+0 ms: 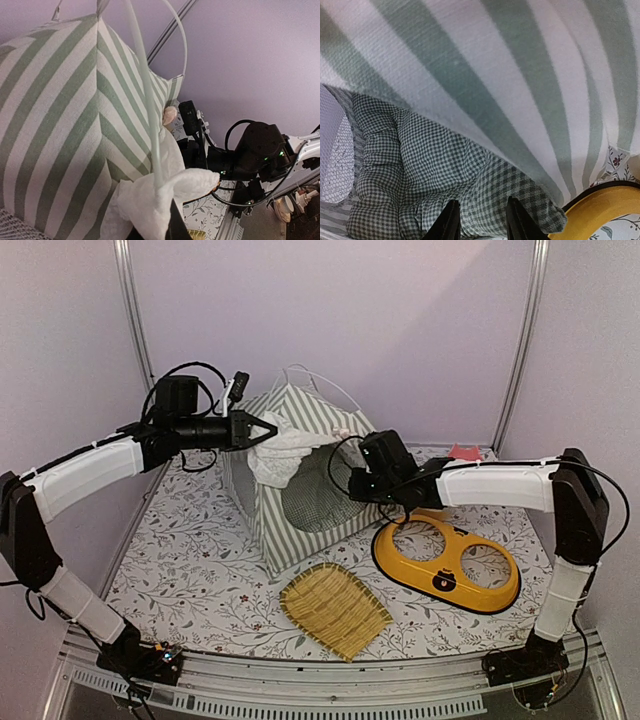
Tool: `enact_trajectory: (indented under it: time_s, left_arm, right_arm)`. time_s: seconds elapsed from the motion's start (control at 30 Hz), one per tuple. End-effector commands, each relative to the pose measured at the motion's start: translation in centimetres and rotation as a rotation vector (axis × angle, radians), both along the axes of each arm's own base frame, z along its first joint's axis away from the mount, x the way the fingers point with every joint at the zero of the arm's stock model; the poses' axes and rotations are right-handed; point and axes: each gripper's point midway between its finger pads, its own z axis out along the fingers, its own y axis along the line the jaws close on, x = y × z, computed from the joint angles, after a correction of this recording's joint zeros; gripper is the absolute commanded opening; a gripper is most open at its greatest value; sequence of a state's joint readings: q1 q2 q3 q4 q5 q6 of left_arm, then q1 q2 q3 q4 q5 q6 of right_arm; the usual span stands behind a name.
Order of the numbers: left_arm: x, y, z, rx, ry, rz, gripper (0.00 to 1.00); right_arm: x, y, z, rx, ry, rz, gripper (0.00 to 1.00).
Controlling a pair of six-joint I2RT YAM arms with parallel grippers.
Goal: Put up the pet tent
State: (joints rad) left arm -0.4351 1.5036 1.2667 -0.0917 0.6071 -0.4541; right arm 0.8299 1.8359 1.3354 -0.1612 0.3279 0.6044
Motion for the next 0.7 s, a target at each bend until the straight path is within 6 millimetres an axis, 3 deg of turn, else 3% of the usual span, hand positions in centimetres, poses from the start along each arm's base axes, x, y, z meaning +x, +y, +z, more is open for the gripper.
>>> enact_trajectory:
  time_s: [0.0,0.1,0.17,0.33,0.43,0.57,0.67]
  left_arm:
    - [0.2,1.2,-1.7,0.041,0.047,0.028,0.00]
    - [0.1,1.1,-1.8,0.039,0.052,0.020,0.00]
    - [0.0,1.0,-1.7,0.036,0.051,0.015,0.00]
    - [-0.3,1.3,-0.9,0.044,0.036,0.015,0.00]
    - [-0.5,1.4,0.0,0.042,0.017,0.013,0.00]
    - [-0.6,1.5,1.0,0.039,-0.001,0.021,0.00]
    - [-0.3,2.0,1.5,0.046,-0.015,0.052,0.00]
  right_arm:
    - [-0.3,2.2,-0.7,-0.002,0.019,0.052,0.41]
    - [0.2,2.3,-1.8,-0.039,0.030,0.044,0.34]
    - [0.8,1.7,-3.6,-0.108,0.040,0.012,0.30]
    - [2.8,-2.2,-8.8,-0.369,0.094,-0.103,0.25]
    - [3.6,-3.1,-11.4,-0.497,0.135,-0.123,0.25]
    - [3.2,-2.7,-14.2,-0.553,0.199,-0.082,0.42]
    - [3.2,-1.8,-14.2,-0.541,0.199,-0.063,0.55]
